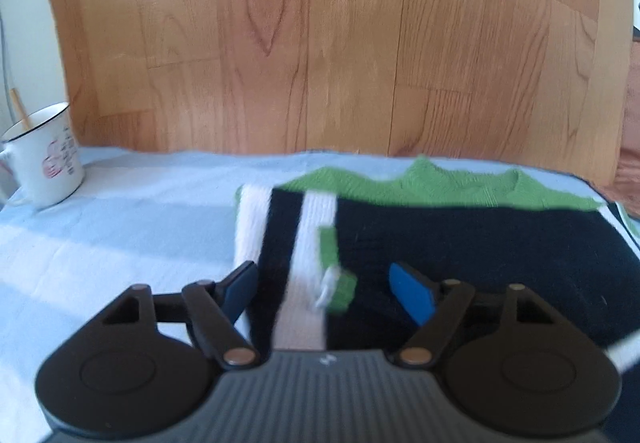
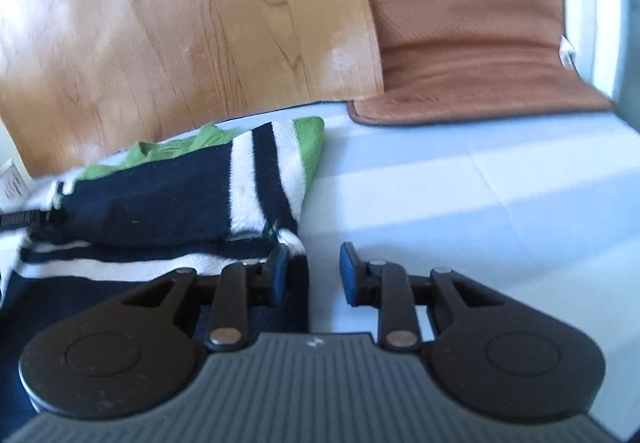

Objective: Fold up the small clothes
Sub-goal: 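Grasp the sweater hem with the left gripper while the right gripper grasps it too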

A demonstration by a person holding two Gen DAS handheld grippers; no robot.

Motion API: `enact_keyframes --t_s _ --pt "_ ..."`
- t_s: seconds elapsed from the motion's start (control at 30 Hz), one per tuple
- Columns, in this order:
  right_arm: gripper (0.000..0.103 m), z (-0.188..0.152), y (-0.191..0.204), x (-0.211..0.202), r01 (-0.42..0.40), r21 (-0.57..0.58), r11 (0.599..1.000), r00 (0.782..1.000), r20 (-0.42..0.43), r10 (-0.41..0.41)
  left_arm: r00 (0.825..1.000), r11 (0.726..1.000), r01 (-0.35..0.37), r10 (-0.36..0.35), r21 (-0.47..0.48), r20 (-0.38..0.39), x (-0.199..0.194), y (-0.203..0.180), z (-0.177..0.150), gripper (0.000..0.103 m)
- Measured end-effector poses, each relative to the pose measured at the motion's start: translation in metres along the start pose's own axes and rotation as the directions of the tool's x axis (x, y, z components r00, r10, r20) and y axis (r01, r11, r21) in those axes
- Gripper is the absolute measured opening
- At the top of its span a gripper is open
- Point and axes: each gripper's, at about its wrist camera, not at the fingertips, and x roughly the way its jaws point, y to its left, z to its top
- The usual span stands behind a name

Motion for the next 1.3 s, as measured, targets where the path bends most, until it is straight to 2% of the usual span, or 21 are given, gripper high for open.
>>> enact_keyframes --t_s 0.13,0.23,0.37,0.53,0.6,0.63,0.67,0.73,0.77,0.83,0.9,0.93,1.0,1.13,1.2,1.3 --pt "0.032 -0.025 0.008 -0.046 -0.05 -0.095 0.994 0.997 0.047 0.055 0.993 0.993 0.111 -0.11 -0.033 0.05 -0.073 0.029 -0.026 0.076" --pt "0.032 -0.048 -0.001 -0.081 -0.112 -0.088 0.99 0.992 0.051 0.117 0.984 0.986 0.168 -0.167 -0.014 0.069 -0.131 0.057 -0.061 0.077" --pt "0.033 -0.082 -0.026 -0.125 -0.171 -0.035 0.985 0.985 0.033 0.172 0.965 0.965 0.26 -0.261 -0.023 -0.034 -0.188 0.079 -0.12 0.076" --pt "0.033 -0.123 -0.057 -0.168 -0.296 0.095 0.95 0.954 -0.03 0.3 0.904 0.917 0.378 -0.395 -0.126 -0.163 -0.236 0.087 -0.18 0.073" --pt "0.033 -0.135 -0.068 -0.18 -0.339 0.158 0.927 0.936 -0.044 0.35 0.897 0.913 0.376 -0.402 -0.158 -0.186 -0.247 0.088 -0.194 0.068" --pt "0.033 -0.141 -0.07 -0.185 -0.351 0.175 0.92 0.93 -0.049 0.364 0.901 0.915 0.371 -0.396 -0.157 -0.179 -0.254 0.087 -0.199 0.06" --pt "0.032 -0.147 -0.071 -0.189 -0.35 0.184 0.918 0.929 -0.058 0.366 0.903 0.917 0.366 -0.392 -0.16 -0.176 -0.255 0.085 -0.201 0.053" --pt "0.029 -0.155 -0.069 -0.188 -0.344 0.189 0.92 0.927 -0.086 0.365 0.898 0.911 0.365 -0.399 -0.19 -0.188 -0.256 0.083 -0.205 0.018" --pt "0.025 -0.159 -0.067 -0.189 -0.356 0.192 0.915 0.924 -0.078 0.375 0.895 0.909 0.362 -0.401 -0.208 -0.197 -0.254 0.082 -0.208 0.011" --pt "0.011 -0.163 -0.061 -0.186 -0.37 0.201 0.907 0.916 -0.083 0.392 0.901 0.91 0.353 -0.393 -0.216 -0.185 -0.252 0.08 -0.211 0.01" --pt "0.011 -0.164 -0.055 -0.185 -0.375 0.198 0.906 0.915 -0.078 0.396 0.903 0.909 0.346 -0.39 -0.233 -0.182 -0.254 0.079 -0.21 0.009" --pt "0.01 -0.162 -0.051 -0.186 -0.376 0.186 0.908 0.916 -0.074 0.394 0.899 0.9 0.356 -0.403 -0.253 -0.171 -0.255 0.082 -0.208 0.009" --pt "0.01 -0.155 -0.053 -0.194 -0.398 0.175 0.9 0.911 -0.038 0.411 0.891 0.871 0.385 -0.437 -0.304 -0.125 -0.262 0.092 -0.201 0.009" --pt "0.01 -0.124 -0.055 -0.203 -0.439 0.167 0.883 0.899 0.073 0.433 0.864 0.784 0.47 -0.503 -0.406 0.028 -0.271 0.113 -0.176 0.009" --pt "0.01 -0.103 -0.053 -0.195 -0.44 0.162 0.883 0.897 0.12 0.425 0.861 0.766 0.484 -0.502 -0.423 0.077 -0.266 0.115 -0.157 0.009" --pt "0.01 -0.069 -0.05 -0.169 -0.425 0.179 0.887 0.903 0.158 0.401 0.866 0.756 0.488 -0.482 -0.436 0.133 -0.244 0.114 -0.124 0.009"
